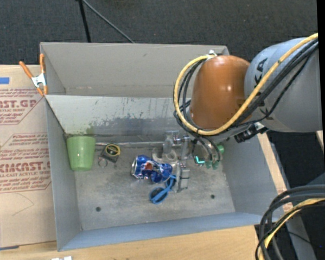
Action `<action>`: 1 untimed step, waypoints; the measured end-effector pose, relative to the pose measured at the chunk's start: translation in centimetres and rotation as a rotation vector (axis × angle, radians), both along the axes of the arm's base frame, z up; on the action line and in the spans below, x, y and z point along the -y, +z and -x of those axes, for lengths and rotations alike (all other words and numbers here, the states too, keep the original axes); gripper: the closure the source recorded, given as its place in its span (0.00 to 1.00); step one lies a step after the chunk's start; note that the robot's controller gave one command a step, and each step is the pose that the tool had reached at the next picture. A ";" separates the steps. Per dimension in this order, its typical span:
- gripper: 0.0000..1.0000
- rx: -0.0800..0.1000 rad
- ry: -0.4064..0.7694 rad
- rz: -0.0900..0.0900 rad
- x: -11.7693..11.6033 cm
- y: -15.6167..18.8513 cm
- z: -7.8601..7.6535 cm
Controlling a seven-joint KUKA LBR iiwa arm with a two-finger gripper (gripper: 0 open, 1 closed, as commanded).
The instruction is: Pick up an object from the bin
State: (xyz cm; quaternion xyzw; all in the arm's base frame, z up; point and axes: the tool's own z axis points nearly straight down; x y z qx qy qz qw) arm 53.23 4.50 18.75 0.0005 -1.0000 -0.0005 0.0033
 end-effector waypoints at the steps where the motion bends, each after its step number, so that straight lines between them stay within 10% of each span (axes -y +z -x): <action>1: 0.00 0.006 0.034 0.000 0.0 -12.1 -0.2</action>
Offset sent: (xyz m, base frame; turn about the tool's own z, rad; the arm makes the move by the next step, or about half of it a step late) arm 0.0029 -0.0011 -0.1175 -0.0338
